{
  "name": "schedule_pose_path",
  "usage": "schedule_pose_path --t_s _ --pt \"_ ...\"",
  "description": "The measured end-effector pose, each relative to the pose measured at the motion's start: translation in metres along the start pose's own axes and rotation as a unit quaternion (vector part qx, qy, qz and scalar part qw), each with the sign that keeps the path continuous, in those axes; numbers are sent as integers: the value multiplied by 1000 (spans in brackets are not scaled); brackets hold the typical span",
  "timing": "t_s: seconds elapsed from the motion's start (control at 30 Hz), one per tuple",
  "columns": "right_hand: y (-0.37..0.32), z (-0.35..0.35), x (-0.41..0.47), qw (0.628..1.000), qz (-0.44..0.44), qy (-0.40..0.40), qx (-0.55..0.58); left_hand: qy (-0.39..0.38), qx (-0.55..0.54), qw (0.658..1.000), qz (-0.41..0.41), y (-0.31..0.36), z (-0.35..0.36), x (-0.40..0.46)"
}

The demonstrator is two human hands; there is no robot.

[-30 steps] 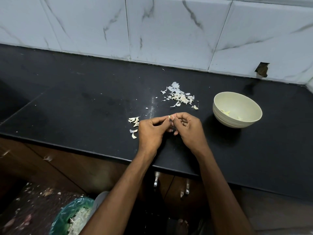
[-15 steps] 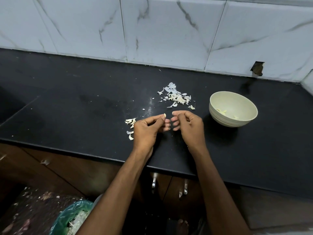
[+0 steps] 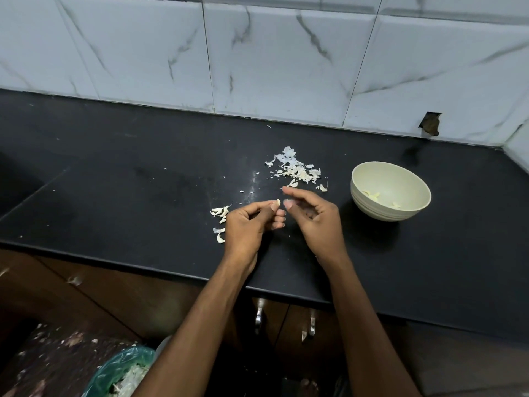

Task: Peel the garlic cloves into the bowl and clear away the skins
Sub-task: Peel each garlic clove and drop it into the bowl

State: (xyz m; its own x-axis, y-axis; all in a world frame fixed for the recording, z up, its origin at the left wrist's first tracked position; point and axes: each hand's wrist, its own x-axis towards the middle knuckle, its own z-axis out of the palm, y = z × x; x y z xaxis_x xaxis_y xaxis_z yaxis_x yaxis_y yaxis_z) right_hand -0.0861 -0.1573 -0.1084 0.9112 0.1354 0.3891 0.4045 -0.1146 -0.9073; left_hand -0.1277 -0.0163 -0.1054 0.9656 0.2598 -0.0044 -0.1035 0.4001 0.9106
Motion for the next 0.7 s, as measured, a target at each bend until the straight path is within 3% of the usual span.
schedule_pose_path --t_s 0.13,0.27,0.7 --pt "-1 1 -1 999 34 -39 17 -12 40 999 11 -1 -1 0" --pt "-2 2 -2 998 44 -20 36 9 59 998 16 -2 -2 2" --pt "-10 2 -3 986 98 -57 119 -33 -1 999 -37 5 -5 2"
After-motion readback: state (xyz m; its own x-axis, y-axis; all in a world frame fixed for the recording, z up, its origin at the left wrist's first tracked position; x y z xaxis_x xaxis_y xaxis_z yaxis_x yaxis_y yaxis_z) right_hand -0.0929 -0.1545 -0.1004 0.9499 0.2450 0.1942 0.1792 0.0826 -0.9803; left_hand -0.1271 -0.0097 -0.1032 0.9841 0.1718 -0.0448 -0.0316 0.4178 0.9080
